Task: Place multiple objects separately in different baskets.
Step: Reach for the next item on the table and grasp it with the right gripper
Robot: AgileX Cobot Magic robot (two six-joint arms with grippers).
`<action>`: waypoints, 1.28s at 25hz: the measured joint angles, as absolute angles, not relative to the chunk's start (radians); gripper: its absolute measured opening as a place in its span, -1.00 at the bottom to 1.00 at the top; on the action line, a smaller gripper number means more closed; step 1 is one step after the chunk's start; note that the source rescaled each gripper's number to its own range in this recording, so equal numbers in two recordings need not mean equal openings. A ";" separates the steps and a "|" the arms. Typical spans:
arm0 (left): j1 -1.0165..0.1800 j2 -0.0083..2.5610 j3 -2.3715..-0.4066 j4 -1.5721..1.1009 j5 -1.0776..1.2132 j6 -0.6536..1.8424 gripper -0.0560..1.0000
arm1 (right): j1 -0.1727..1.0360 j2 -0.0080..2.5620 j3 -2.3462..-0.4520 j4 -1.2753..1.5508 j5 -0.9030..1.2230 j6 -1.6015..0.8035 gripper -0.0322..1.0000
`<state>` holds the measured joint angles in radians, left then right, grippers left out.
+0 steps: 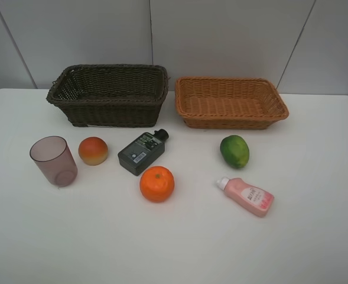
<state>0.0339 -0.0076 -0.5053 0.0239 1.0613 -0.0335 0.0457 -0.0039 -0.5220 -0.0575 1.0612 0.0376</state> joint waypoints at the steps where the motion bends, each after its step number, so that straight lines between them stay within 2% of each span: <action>1: 0.034 -0.008 -0.505 0.024 1.061 -0.033 0.86 | 0.046 -0.004 -0.522 -0.057 1.061 0.038 0.51; 32: 0.034 -0.008 -0.505 0.024 1.061 -0.033 0.86 | 0.046 -0.004 -0.522 -0.057 1.061 0.038 0.51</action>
